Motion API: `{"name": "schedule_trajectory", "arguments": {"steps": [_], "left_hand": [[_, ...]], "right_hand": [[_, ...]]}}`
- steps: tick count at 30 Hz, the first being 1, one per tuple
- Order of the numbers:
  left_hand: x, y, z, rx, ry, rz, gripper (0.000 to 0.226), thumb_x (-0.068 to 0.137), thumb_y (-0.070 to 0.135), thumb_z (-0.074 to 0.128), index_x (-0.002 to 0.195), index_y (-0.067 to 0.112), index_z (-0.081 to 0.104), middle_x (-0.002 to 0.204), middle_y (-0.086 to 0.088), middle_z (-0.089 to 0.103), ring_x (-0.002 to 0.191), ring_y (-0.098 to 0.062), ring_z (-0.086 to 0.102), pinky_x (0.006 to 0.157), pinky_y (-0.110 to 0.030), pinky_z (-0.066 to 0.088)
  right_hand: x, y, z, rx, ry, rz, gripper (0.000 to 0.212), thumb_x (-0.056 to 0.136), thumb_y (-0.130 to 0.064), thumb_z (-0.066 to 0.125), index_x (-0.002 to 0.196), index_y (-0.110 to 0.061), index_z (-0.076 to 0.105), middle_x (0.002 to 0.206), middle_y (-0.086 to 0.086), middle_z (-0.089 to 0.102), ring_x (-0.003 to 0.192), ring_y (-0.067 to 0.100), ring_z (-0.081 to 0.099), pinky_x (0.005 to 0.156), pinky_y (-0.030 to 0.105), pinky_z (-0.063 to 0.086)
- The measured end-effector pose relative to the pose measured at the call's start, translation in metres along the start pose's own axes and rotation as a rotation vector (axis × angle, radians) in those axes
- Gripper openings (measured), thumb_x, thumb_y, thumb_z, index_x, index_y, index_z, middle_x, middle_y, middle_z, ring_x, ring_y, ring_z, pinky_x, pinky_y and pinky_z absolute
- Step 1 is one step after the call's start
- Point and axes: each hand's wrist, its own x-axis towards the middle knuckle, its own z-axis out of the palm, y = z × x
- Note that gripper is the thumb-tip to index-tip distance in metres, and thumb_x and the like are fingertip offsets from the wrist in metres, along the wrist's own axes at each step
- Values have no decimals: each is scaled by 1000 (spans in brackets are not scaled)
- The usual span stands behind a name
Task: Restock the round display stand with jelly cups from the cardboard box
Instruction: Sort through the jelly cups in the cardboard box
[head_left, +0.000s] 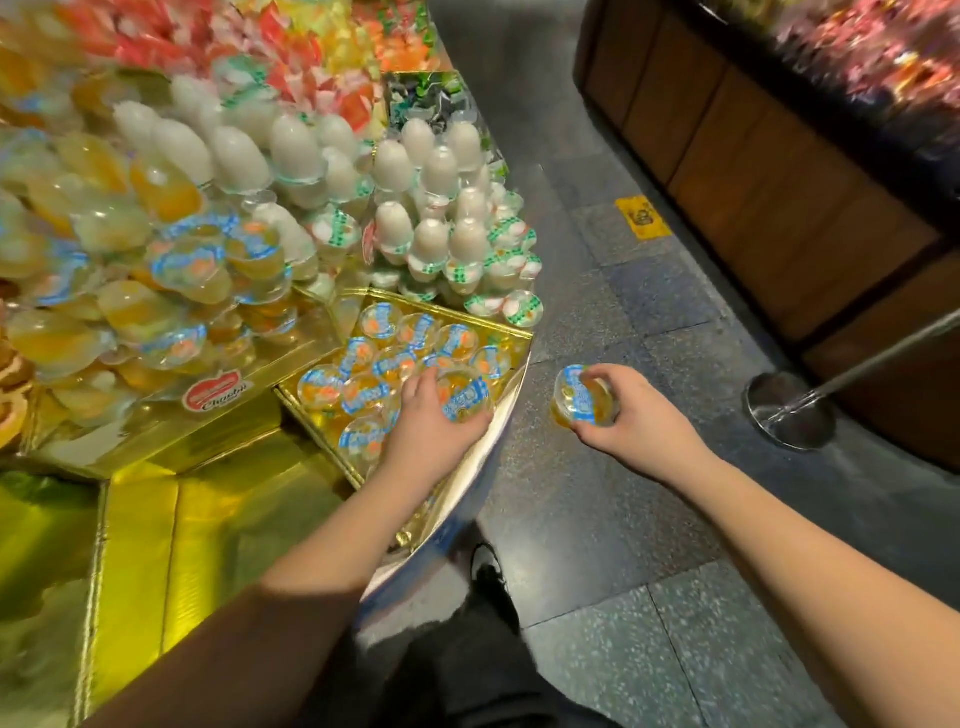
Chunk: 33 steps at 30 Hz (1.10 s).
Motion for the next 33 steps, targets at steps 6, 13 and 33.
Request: {"name": "schedule_trajectory", "arguments": {"steps": [6,13,33], "left_hand": [[75,11,30,79,-29,23,83,81,38,77,147,11,35,135,-1,30,123,-16,47,101,-23,37],[125,3,51,323,-29,-41,87,81,55,70,150,18,32,138,-4,33,132,-23,27,113,-35,21],[159,-13,97,575,10,-226,85,89,60,55,153,16,20,147,-10,30,138,-31,25,111,-37,24]], "right_hand": [[92,11,-10,-65,-52,-35,60,79,-28,78,133,-16,52,136,2,51,125,17,51,102,32,42],[159,15,10,-65,-125,-47,62,79,-31,76,134,-20,50,138,-2,50,125,16,51,92,33,46],[216,45,65,37,-297,-48,58,83,-31,75,132,-20,47,138,-5,44,116,19,56,88,42,50]]}}
